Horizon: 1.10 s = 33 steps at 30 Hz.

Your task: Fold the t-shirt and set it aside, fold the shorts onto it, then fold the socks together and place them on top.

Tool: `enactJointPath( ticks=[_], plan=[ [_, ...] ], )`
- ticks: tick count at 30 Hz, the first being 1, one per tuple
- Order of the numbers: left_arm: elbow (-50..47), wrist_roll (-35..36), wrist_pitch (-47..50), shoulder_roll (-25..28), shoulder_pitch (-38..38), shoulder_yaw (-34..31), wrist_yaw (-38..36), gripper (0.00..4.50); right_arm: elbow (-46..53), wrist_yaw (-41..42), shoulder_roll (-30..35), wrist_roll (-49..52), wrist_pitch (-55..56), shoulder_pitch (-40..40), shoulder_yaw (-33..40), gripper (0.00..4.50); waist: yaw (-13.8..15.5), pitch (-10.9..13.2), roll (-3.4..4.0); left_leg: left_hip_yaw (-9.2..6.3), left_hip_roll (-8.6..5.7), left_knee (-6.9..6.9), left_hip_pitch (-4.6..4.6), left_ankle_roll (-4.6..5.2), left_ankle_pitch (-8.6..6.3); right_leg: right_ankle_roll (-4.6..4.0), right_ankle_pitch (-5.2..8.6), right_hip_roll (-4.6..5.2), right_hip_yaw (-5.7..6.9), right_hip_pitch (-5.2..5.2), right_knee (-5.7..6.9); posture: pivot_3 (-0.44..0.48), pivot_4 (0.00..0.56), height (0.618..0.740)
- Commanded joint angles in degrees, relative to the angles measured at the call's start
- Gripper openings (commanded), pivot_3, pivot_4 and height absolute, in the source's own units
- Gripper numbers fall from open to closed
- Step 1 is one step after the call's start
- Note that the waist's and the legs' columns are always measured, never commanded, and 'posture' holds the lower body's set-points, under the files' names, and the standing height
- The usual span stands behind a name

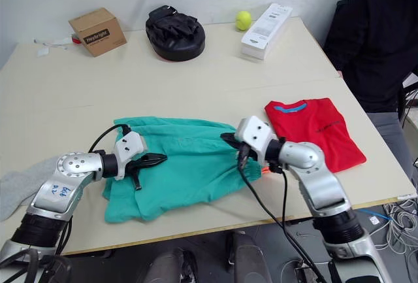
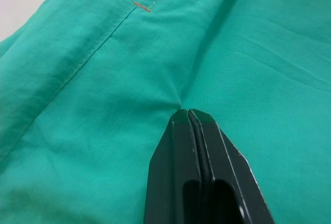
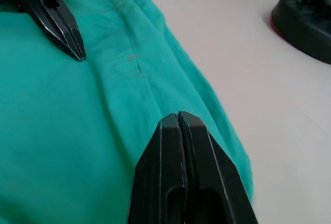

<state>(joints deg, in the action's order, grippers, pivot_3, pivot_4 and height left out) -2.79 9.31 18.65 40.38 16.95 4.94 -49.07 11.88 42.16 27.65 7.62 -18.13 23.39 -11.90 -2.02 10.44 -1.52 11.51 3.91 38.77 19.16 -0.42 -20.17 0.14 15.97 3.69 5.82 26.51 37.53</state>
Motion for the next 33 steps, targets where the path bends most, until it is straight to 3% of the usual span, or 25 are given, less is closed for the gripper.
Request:
enactJointPath(
  ticks=[1,2,5,9,12,14,17,22,27,33],
  plan=[
    [-0.6,-0.6,2.4,0.2,-1.3,0.1,0.5,0.01,-1.4,-3.3,-1.2,-2.8,1.0,0.5,-0.1,0.04,0.1,0.0,-0.01,0.0,0.0,0.0,0.01,0.0,0.0,0.0,0.0,0.0,0.0,0.0,0.0,0.0,0.15,0.74],
    [-0.6,-0.6,2.5,0.2,-1.2,0.1,0.5,0.01,-1.6,-3.4,-1.5,-3.0,1.3,0.4,-0.3,0.04,-0.4,0.1,0.06,-0.12,-0.02,-0.03,0.1,0.03,0.0,0.01,0.0,0.04,0.03,-0.06,-0.01,0.0,0.15,0.74],
    [-0.6,-0.8,2.4,0.2,-1.4,0.2,0.3,0.01,-0.9,-3.3,-2.4,-2.5,0.6,-0.5,-0.6,0.04,-1.4,0.2,0.17,-3.48,-1.34,-1.02,0.48,0.22,1.03,0.27,0.16,1.56,2.78,-1.69,-0.74,0.0,0.15,0.74],
    [-2.1,-0.9,2.4,0.6,-0.8,0.9,-0.5,0.01,1.0,-1.8,-1.7,-0.7,-1.4,-2.3,0.4,0.04,-0.4,0.4,0.66,-7.86,-2.98,-1.86,1.52,0.35,2.72,0.45,0.22,3.24,6.71,-3.2,-1.6,0.0,0.15,0.74],
    [-4.4,0.9,4.1,0.5,0.0,0.2,-1.6,0.01,4.9,1.3,-1.2,5.0,-5.3,-4.7,2.1,0.04,0.5,0.7,1.12,-10.44,-4.29,-2.07,2.2,0.9,3.45,1.15,0.53,4.39,8.33,-3.93,-1.59,0.0,0.15,0.74],
    [-6.2,2.8,5.3,-0.1,1.2,0.2,-3.2,0.01,7.4,3.9,0.2,7.2,-7.9,-6.4,1.3,0.04,2.1,1.2,1.44,-11.02,-4.68,-1.94,2.04,1.01,3.79,2.14,0.85,4.35,7.43,-3.91,-1.63,0.0,0.15,0.74],
    [-5.9,2.7,5.9,-1.7,4.6,2.3,-4.0,0.01,4.9,2.9,1.3,4.0,-9.4,-6.4,-1.1,0.04,3.9,1.3,1.46,-10.89,-4.64,-1.59,2.1,1.13,3.62,1.98,0.63,4.26,7.03,-3.96,-1.72,0.0,0.15,0.74],
    [3.3,-2.4,1.4,-6.6,13.7,8.3,-4.3,0.01,-2.1,-4.4,2.0,-2.9,-10.5,-4.9,-0.1,0.04,5.1,1.3,1.43,-10.43,-4.66,-1.56,2.11,1.25,3.51,2.06,0.35,4.17,6.64,-3.93,-1.95,0.0,0.15,0.74],
    [16.2,-6.4,-3.3,-11.3,21.4,12.2,-5.0,0.01,1.7,-5.2,4.2,-1.4,-13.9,-7.1,4.6,0.04,5.2,1.3,1.37,-10.03,-4.61,-1.57,2.09,1.19,3.48,2.19,0.27,3.97,6.33,-3.92,-1.98,0.0,0.15,0.74],
    [32.3,-12.4,-12.7,-12.5,24.4,14.8,-3.8,0.01,7.9,-5.4,8.7,-0.8,-17.2,-13.4,9.8,0.04,5.1,1.2,1.27,-9.69,-4.61,-1.56,2.01,1.46,3.31,2.45,0.13,3.95,6.06,-3.99,-2.38,0.0,0.15,0.74]
  ],
)
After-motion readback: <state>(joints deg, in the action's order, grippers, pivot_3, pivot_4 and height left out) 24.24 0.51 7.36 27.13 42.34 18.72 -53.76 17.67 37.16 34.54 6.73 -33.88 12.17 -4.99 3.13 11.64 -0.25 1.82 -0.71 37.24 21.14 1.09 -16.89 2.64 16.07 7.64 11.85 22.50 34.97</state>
